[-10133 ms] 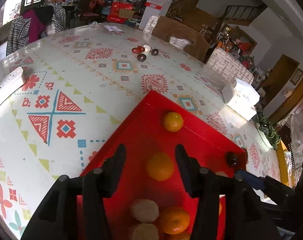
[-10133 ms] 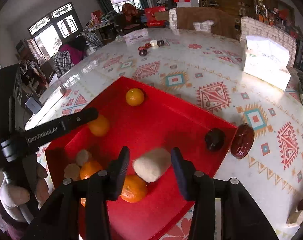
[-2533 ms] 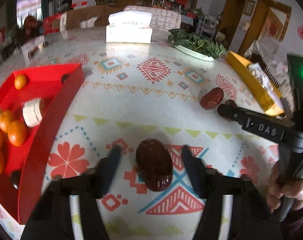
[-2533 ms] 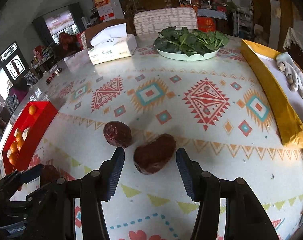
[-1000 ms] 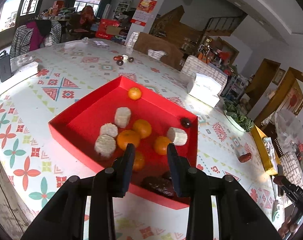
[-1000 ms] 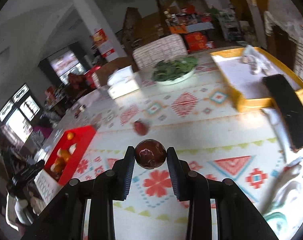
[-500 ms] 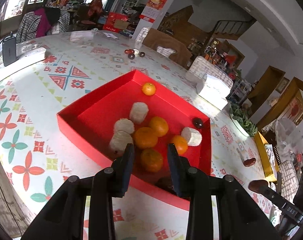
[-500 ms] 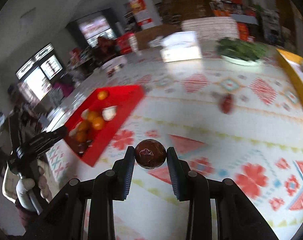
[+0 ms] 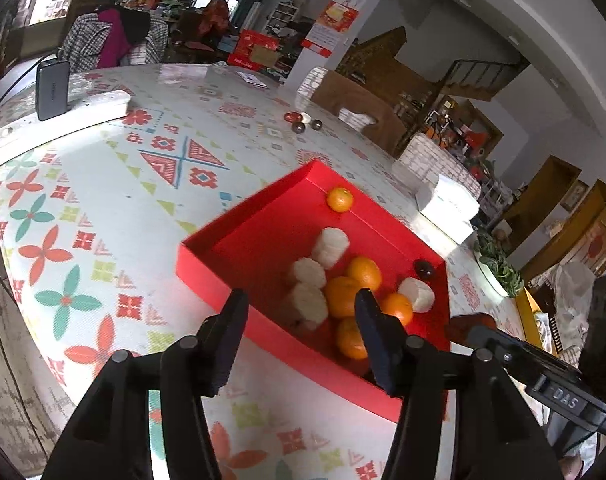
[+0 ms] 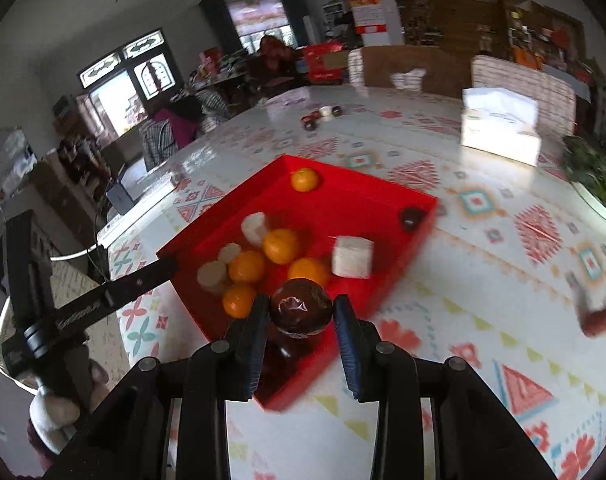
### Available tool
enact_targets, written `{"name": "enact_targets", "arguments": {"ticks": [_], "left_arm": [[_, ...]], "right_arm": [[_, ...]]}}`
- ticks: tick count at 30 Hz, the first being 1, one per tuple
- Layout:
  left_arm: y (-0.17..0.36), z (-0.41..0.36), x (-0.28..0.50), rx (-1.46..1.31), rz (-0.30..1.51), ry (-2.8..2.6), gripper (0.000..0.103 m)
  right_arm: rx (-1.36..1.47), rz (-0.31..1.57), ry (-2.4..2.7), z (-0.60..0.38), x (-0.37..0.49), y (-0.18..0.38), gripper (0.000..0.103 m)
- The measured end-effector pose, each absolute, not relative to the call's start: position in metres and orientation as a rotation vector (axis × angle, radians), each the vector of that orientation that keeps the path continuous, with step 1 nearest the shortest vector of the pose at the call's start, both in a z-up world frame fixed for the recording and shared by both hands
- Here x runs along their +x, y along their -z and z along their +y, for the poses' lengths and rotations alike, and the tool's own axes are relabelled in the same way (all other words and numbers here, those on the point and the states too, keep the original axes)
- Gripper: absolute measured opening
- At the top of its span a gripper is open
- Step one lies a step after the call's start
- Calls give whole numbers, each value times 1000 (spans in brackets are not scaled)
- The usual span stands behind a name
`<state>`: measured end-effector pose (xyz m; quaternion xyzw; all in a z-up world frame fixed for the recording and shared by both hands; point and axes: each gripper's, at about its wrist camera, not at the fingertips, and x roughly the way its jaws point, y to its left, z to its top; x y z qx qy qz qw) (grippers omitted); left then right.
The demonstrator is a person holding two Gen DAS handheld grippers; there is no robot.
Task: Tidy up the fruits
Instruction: 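Carry both red dates over the red tray and open both tools, then move both open tools back toward the last red date on the cloth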
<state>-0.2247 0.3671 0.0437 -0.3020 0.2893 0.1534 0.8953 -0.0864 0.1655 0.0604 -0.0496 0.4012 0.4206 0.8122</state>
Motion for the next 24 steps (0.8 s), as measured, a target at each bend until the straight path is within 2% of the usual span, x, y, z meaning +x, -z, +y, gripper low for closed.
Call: {"name": "enact_targets", "arguments": {"ticks": [5,7,13,24], "left_arm": [[-37,377,-226,-637,609,-333,57],[-35,380,-226,-645,609,-339,62],[-26,389,-225,-665,622,-347,62],[-29,391,-228,-667,615,-361,68]], "right_arm": [[-129,876,-911,189,-79,-51,36],[-148,881,-906,195,-78,-48,36],[-115,893,-908,203,-68,-43,38],[1,836,-874,157,-56,-70,54]]}}
